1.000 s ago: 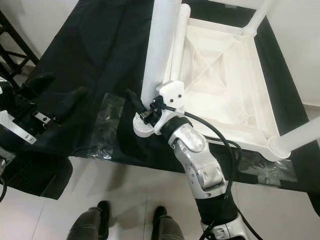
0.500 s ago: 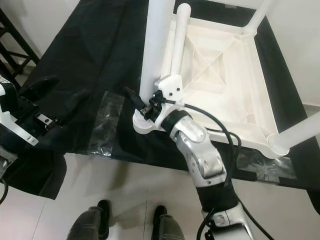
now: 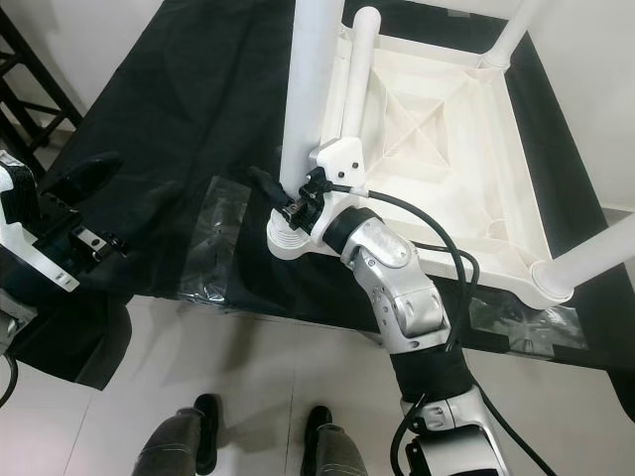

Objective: Building children table

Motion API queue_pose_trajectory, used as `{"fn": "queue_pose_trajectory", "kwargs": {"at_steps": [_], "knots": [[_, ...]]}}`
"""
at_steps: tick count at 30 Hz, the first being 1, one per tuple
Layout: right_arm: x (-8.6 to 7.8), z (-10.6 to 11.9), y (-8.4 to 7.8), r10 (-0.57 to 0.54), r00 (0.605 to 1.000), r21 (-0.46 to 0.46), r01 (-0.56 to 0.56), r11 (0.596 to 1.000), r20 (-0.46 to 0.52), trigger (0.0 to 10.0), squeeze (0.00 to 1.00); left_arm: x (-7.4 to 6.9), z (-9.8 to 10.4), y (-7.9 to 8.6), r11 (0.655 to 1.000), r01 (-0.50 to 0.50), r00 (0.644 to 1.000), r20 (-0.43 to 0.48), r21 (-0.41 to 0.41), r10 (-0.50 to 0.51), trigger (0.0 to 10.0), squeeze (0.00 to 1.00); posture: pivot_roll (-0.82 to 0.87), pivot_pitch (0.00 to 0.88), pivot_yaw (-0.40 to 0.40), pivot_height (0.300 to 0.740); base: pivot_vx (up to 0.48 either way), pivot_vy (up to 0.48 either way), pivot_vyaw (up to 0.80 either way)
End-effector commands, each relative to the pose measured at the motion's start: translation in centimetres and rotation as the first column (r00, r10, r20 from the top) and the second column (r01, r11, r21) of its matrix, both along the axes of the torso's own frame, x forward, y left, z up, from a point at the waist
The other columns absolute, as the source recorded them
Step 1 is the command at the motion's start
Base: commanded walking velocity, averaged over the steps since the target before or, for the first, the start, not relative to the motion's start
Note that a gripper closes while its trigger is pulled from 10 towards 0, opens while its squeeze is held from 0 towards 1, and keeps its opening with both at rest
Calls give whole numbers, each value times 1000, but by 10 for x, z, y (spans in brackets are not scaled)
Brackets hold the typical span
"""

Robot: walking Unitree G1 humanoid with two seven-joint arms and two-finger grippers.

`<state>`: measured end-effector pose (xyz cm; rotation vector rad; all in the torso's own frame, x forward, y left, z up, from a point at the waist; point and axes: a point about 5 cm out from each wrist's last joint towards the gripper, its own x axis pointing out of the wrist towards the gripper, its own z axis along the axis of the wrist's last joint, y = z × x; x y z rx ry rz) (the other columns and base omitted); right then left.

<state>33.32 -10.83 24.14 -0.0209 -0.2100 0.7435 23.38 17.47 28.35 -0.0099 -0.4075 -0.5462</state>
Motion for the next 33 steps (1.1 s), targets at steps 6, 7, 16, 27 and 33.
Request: {"fn": "queue_pose_trajectory", "kwargs": {"at_steps": [6,7,16,27,33], "knots": [[-3,13,-6,155,987,31,-156,987,39,10000,0,-5,-1,-5,999,37,999,-10,24,-37,10000,0,148,311,-52,740,0,0,0],[-3,19,-9,213,974,4,-213,977,73,10000,0,-5,-1,-5,999,38,999,-10,23,-38,10000,0,151,311,-55,740,0,0,0],[7,28,-16,514,857,-234,-491,839,45,10000,0,-8,-1,-7,999,40,999,-9,19,-40,10000,0,155,317,-64,740,0,0,0],[22,33,-9,634,773,-255,-620,742,-33,0,0,-13,-5,-11,997,72,997,-32,21,-71,10000,0,165,327,-73,740,0,0,0],[22,25,-15,639,767,-274,-626,730,-51,0,0,-16,-17,-16,993,108,992,-77,42,-105,10000,0,143,328,-77,740,0,0,0]]}}
